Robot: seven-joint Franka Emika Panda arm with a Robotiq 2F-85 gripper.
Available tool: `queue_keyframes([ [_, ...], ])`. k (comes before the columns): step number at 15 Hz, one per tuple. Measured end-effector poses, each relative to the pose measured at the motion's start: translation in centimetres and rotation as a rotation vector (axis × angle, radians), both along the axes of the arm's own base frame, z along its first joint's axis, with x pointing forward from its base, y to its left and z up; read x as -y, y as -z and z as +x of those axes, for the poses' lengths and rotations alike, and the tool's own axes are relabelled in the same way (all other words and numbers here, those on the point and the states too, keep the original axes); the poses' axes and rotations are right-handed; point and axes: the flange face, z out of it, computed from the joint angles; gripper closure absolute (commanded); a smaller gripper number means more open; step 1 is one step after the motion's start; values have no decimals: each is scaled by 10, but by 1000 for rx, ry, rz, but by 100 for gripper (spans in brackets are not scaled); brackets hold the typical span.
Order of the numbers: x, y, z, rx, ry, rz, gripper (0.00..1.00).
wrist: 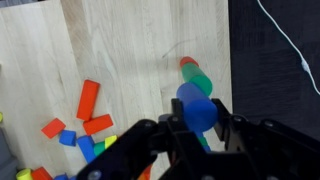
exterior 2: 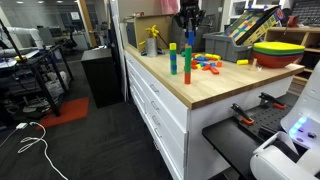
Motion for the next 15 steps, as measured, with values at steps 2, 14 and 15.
queue_keyframes([
  [2, 0, 2, 2, -9, 7, 8, 92],
  [14, 3, 0, 7, -44, 46, 61, 92],
  [15, 4, 0, 7, -45, 48, 61, 92],
])
